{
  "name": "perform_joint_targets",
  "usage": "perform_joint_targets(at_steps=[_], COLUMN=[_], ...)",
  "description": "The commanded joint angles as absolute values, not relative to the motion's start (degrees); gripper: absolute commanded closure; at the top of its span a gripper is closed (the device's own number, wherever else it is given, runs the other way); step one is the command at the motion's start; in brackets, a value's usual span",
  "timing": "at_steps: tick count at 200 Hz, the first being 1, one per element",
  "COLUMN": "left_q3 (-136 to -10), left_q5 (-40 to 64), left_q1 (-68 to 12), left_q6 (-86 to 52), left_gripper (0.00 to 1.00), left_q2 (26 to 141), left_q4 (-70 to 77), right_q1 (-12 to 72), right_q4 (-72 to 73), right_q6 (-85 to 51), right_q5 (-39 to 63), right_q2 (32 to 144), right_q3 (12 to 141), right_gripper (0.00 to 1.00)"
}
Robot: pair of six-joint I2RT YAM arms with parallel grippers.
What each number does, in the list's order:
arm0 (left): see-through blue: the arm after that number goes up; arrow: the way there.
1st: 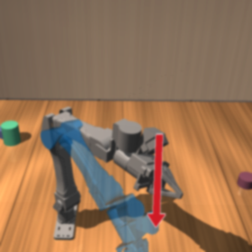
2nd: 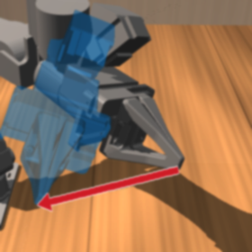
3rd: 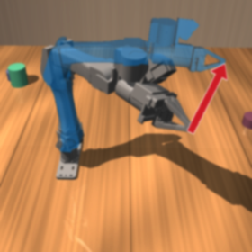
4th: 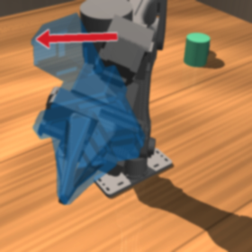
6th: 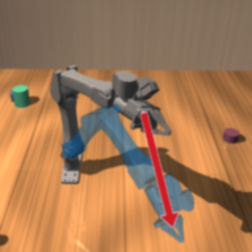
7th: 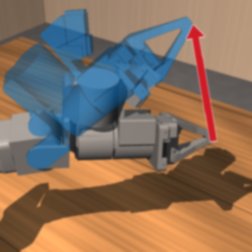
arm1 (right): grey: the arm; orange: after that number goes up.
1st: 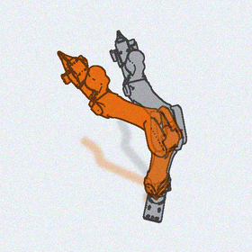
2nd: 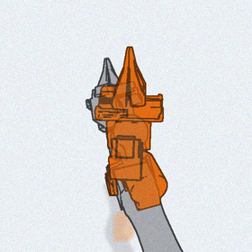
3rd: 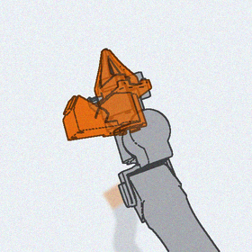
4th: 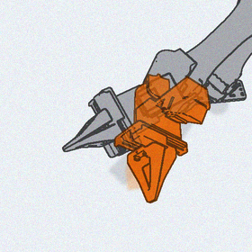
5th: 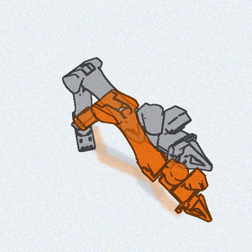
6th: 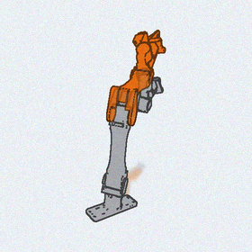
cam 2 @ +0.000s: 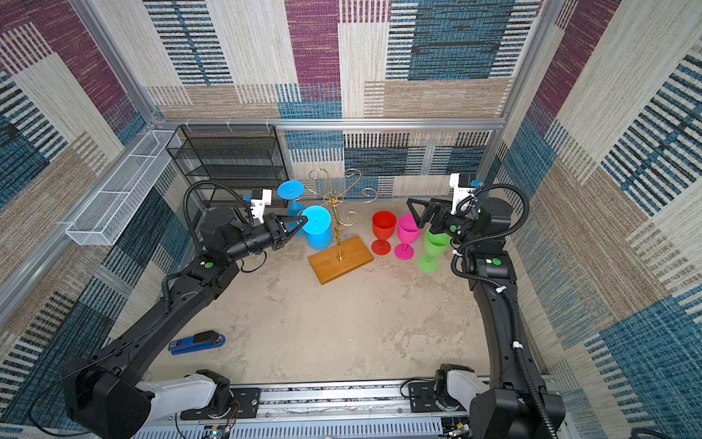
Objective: Take the wine glass off the wine glass rack
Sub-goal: Pick up the wine glass from the wine glass rack.
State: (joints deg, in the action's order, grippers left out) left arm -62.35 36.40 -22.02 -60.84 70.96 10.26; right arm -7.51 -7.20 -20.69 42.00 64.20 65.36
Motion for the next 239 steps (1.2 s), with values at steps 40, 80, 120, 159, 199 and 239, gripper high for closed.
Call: perform_joint_targets(at_steps=[40, 80, 120, 159, 199, 239], left_q3=[-60.0, -57.5, -57.1, -63.6, -68.6, -73.4], left_q5=[38.3, 35.8, 37.4, 43.2, 52.0, 54.8], left_q1=[-21.7, -18.3, -7.6, 4.8, 11.2, 12.1], left_q6=[-57.8, -54.9, -54.7, -53.8, -68.7, -81.6], left_gripper=[1.0, 1.0, 1.0, 1.0, 1.0, 1.0], left_q2=[66.2, 57.8, 48.0, 45.6, 52.1, 56.7], left_q4=[5.0, -3.4, -11.0, -17.2, -0.1, 16.8], right_q1=[-7.4, -7.5, -7.4, -6.9, -1.9, 3.9], right_q4=[-6.8, -6.9, -6.3, -5.5, -3.6, 1.8], right_q6=[-20.3, -20.3, -20.4, -19.6, -14.9, -10.9], right_q5=[42.4, 42.2, 42.1, 42.2, 38.3, 38.5], right_q2=[63.9, 63.6, 63.6, 63.5, 61.1, 59.9], right_q3=[66.1, 66.1, 66.5, 67.9, 70.1, 70.6], right_gripper=[0.01, 0.01, 0.01, 0.01, 0.01, 0.01])
